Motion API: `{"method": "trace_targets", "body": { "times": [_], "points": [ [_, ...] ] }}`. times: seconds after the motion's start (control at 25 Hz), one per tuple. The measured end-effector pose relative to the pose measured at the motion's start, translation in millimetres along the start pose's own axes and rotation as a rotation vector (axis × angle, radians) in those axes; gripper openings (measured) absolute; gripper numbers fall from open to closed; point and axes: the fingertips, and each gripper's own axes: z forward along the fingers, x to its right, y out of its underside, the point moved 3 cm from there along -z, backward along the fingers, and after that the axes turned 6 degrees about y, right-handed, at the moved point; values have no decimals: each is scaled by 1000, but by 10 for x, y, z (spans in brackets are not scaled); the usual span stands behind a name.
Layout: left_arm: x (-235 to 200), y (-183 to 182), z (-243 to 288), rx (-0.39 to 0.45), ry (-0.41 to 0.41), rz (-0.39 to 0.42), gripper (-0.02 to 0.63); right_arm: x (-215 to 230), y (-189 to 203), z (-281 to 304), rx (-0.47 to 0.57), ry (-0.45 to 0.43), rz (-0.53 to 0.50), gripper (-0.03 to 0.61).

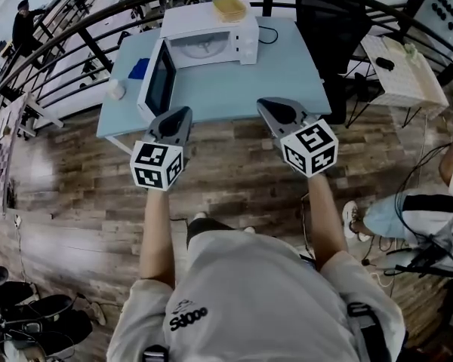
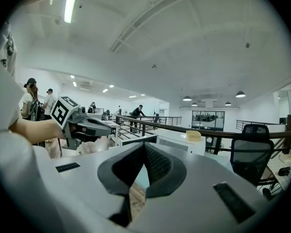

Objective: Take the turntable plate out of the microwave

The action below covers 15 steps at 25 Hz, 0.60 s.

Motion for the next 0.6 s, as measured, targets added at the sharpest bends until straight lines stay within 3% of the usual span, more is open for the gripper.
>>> {"method": "trace_targets", "body": {
  "times": [0.32, 0.6],
  "points": [
    [-73, -17, 325, -16, 27, -1, 20, 244, 68, 106, 21, 15, 53, 6],
    [-459, 65, 975, 2, 85, 6, 20, 598, 226, 515, 10, 68, 63, 6]
  ]
}}
